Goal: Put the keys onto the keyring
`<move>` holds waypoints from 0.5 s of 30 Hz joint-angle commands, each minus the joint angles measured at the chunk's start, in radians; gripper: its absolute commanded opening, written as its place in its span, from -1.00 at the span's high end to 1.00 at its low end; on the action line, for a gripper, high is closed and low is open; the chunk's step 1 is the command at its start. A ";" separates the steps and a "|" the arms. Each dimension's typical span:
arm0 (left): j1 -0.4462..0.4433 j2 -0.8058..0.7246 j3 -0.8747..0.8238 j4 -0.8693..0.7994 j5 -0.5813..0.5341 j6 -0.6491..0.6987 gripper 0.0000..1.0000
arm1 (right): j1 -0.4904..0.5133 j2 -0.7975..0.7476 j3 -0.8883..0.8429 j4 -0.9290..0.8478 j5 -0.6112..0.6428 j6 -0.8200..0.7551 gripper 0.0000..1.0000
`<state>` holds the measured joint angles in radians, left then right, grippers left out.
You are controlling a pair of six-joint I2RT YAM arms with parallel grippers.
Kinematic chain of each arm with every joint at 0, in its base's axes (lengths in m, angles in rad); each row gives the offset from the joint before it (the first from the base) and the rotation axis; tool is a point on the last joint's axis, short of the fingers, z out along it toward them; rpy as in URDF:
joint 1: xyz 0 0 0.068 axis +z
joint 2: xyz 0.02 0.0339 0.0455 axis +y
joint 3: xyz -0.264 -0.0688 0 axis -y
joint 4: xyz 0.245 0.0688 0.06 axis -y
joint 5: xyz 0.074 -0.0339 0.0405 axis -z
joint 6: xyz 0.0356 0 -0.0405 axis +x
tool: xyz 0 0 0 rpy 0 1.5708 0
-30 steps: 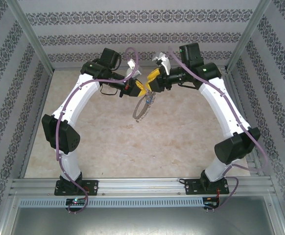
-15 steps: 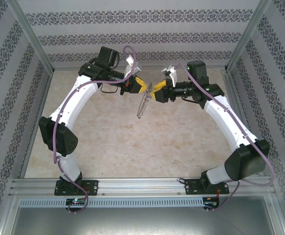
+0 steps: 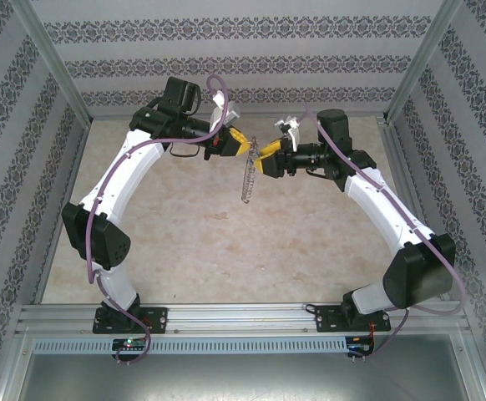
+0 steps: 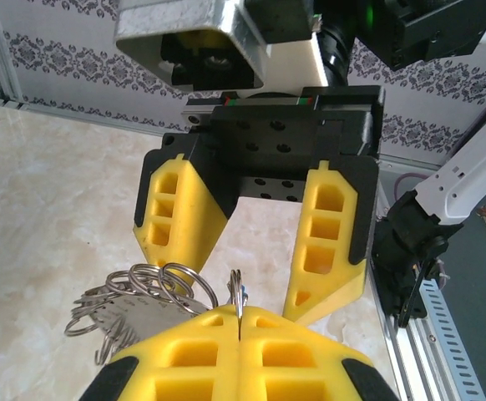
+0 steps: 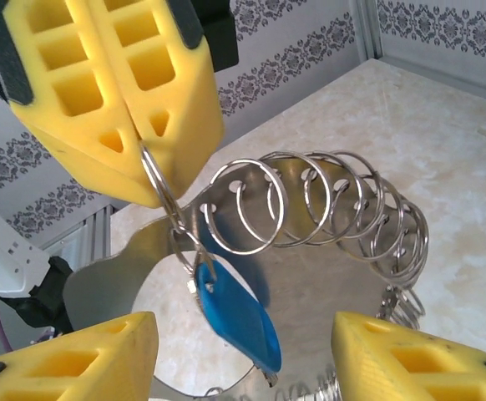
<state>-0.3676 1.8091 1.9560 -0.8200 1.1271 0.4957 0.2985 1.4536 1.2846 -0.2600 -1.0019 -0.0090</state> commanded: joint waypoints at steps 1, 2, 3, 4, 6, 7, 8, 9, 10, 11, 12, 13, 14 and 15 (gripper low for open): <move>-0.009 -0.039 0.005 0.064 0.014 -0.022 1.00 | 0.015 0.018 0.021 0.039 -0.054 0.010 -0.11; -0.009 -0.039 0.004 0.068 0.012 -0.026 1.00 | 0.016 0.025 0.025 0.038 -0.063 0.010 -0.08; -0.010 -0.039 0.004 0.070 0.011 -0.026 1.00 | 0.020 0.032 0.027 0.038 -0.068 0.011 -0.03; -0.008 -0.039 0.004 0.073 0.008 -0.028 1.00 | 0.024 0.038 0.028 0.037 -0.074 0.011 0.07; -0.008 -0.037 0.006 0.077 0.004 -0.032 1.00 | 0.029 0.050 0.032 0.032 -0.085 0.010 0.36; -0.009 -0.038 0.006 0.078 0.002 -0.031 1.00 | 0.030 0.054 0.030 0.029 -0.090 0.010 0.56; -0.008 -0.036 0.006 0.080 0.001 -0.034 1.00 | 0.032 0.056 0.030 0.028 -0.097 0.010 0.69; -0.008 -0.036 0.007 0.080 0.000 -0.035 1.00 | 0.033 0.059 0.031 0.027 -0.102 0.009 0.79; -0.009 -0.034 0.008 0.082 0.000 -0.036 1.00 | 0.034 0.061 0.031 0.023 -0.109 0.008 0.91; -0.010 -0.034 0.008 0.082 0.000 -0.038 1.00 | 0.034 0.063 0.031 0.022 -0.115 0.007 0.99; -0.008 -0.034 0.009 0.084 -0.001 -0.039 1.00 | 0.036 0.064 0.032 0.017 -0.121 0.006 1.00; -0.009 -0.034 0.008 0.087 -0.001 -0.041 1.00 | 0.037 0.065 0.034 0.012 -0.131 0.002 1.00; -0.009 -0.033 0.009 0.089 0.000 -0.042 1.00 | 0.037 0.067 0.037 0.009 -0.139 0.002 1.00; -0.009 -0.034 0.009 0.090 0.000 -0.044 1.00 | 0.037 0.068 0.040 0.006 -0.146 0.000 1.00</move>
<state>-0.3676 1.8091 1.9560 -0.7849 1.1053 0.4652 0.3256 1.5124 1.2945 -0.2428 -1.0908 0.0044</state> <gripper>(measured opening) 0.051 0.061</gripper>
